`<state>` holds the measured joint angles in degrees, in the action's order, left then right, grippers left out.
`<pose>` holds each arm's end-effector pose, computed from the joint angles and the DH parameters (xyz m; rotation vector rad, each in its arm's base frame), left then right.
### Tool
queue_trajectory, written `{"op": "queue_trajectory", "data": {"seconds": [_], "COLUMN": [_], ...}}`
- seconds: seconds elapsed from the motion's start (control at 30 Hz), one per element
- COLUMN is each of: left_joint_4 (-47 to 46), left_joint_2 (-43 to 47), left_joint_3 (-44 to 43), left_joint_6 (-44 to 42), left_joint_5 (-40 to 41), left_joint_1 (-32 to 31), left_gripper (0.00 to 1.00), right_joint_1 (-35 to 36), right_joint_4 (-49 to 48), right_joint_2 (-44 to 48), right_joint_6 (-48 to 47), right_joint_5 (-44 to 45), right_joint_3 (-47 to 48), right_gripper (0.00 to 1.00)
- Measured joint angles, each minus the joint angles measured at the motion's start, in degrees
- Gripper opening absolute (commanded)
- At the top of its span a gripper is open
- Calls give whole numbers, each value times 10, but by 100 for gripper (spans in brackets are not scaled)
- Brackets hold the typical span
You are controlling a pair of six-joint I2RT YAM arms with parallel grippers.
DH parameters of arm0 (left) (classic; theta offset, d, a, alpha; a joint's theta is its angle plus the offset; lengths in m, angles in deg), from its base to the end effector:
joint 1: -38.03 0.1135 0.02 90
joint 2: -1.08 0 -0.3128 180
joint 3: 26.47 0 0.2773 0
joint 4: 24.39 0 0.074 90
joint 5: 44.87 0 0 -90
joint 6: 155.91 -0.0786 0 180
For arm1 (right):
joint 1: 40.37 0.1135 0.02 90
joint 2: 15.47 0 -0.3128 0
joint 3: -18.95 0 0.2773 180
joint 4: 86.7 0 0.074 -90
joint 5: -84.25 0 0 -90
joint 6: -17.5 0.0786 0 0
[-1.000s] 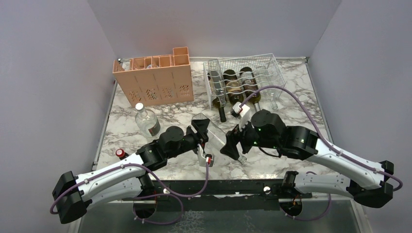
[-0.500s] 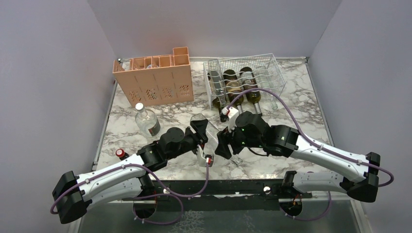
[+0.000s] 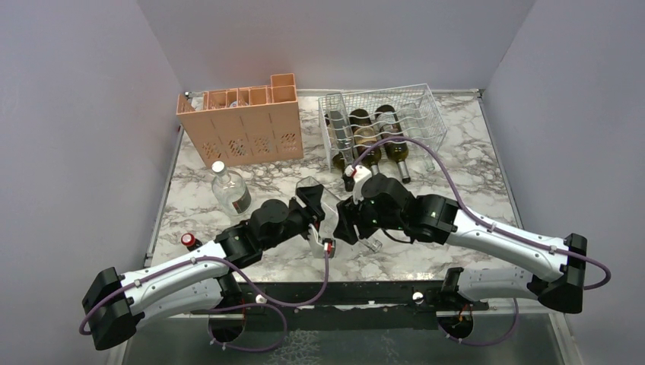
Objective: Put the wine bottle on the wine rack
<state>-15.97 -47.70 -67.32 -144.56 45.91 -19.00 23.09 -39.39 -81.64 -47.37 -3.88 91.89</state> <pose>0.1288 -0.1965 0.2676 1.7237 0.7123 0.2744 0.1296 0.2538 0.3332 -0.7706 2.2720 0.7436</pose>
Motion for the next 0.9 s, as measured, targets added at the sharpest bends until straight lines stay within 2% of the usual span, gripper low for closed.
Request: {"op": "queue_trajectory", "data": {"seconds": [0.07,0.1,0.13,0.37,0.6,0.7,0.9], "left_joint_4": [-2,-4,-8,-35,-86,-93,-113], "left_joint_2": [0,0,0,4,39,55,65], "left_joint_3": [0,0,0,0,-6,-6,-19], "left_joint_6": [4,6,7,28,62,107,245], "left_joint_5": [1,1,1,1,0,0,7], "left_joint_1": [0,0,0,0,0,0,0], "left_gripper": [50,80,97,99,99,99,99], "right_joint_1": [0,0,0,3,7,5,-17], "right_joint_4": [-2,-2,-2,2,22,14,-7], "right_joint_2": [3,5,8,20,20,16,-24], "right_joint_6": [-2,-3,-4,-31,-78,-96,-127], "right_joint_5": [9,12,17,97,165,237,293], "right_joint_3": [0,0,0,10,72,122,179], "right_gripper": [7,4,3,1,1,1,1]}}
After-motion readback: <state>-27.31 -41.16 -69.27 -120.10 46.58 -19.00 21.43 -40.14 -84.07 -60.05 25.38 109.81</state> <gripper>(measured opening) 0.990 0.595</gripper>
